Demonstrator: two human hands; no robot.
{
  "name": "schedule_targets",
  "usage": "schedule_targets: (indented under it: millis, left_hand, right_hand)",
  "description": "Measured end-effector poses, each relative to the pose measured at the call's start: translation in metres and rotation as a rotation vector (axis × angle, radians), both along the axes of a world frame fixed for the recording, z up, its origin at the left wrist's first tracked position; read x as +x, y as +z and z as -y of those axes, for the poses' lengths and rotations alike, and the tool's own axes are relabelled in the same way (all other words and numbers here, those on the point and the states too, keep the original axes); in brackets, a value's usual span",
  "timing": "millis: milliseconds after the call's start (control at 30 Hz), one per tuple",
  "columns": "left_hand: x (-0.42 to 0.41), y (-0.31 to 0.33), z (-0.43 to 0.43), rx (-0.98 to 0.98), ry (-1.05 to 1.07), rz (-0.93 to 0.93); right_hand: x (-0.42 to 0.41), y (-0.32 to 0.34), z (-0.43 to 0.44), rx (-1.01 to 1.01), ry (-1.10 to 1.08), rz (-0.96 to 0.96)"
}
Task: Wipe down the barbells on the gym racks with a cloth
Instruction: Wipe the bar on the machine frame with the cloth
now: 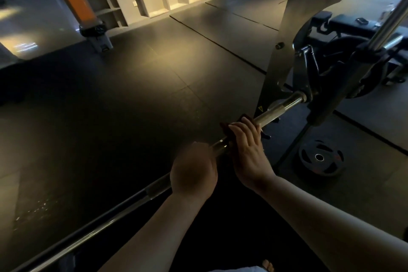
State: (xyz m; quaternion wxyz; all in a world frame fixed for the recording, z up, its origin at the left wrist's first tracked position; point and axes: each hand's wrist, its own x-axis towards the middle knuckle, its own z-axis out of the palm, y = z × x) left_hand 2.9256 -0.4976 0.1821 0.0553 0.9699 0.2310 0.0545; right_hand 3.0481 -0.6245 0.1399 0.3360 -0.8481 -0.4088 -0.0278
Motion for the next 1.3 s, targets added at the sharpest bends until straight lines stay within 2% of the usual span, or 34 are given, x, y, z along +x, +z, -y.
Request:
schedule_targets:
  millis: [67,133,267,400,467,533,600,700,767,833,933,1033,1133,1233,1300]
  left_hand:
    - [0.002,0.001,0.001,0.019,0.000,0.011]
    - [0.003,0.001,0.001,0.025,0.001,0.027]
    - [0.004,-0.004,0.001,-0.014,0.027,0.038]
    - [0.009,-0.005,0.003,0.021,0.032,0.007]
    - [0.010,-0.004,0.003,0.056,0.039,-0.013]
    - [0.011,-0.003,0.003,0.077,0.048,-0.029]
    - [0.010,-0.005,0.004,0.073,0.053,-0.042]
    - [0.011,-0.009,0.002,0.029,0.044,-0.016]
    - [0.011,-0.010,0.002,0.011,0.038,-0.009]
    - [0.011,-0.010,0.002,0.018,0.050,0.003]
    - [0.011,-0.009,0.003,0.002,0.055,0.012]
    - [0.012,-0.007,0.003,0.028,0.058,0.008]
    - [0.010,-0.009,0.001,0.043,0.058,-0.020]
    - [0.010,-0.009,0.001,0.023,0.055,-0.005]
    - [0.009,-0.009,0.001,-0.001,0.042,0.012]
  right_hand:
    - [0.018,0.002,0.012,-0.058,0.071,0.091]
    - [0.041,0.009,0.016,-0.116,0.053,0.165]
    - [0.036,0.029,-0.005,-0.151,-0.061,0.067]
    - [0.018,0.038,-0.015,-0.250,0.143,0.116]
    - [0.029,0.050,-0.016,-0.332,0.233,0.077]
    - [0.042,0.061,-0.022,-0.433,0.273,0.030]
    - [0.041,0.061,-0.030,-0.483,0.255,0.095]
    - [0.021,0.037,-0.027,-0.343,0.104,0.180]
    - [0.004,0.017,-0.015,-0.178,0.075,0.171]
    - [-0.004,0.004,-0.006,-0.105,0.078,0.210]
    - [0.012,0.010,-0.003,-0.164,0.178,0.274]
    - [0.036,0.044,-0.016,-0.352,0.209,0.196]
    - [0.036,0.052,-0.034,-0.440,0.154,0.109]
    - [0.019,0.037,-0.028,-0.343,0.081,0.135]
    - [0.014,0.024,-0.014,-0.238,0.124,0.155]
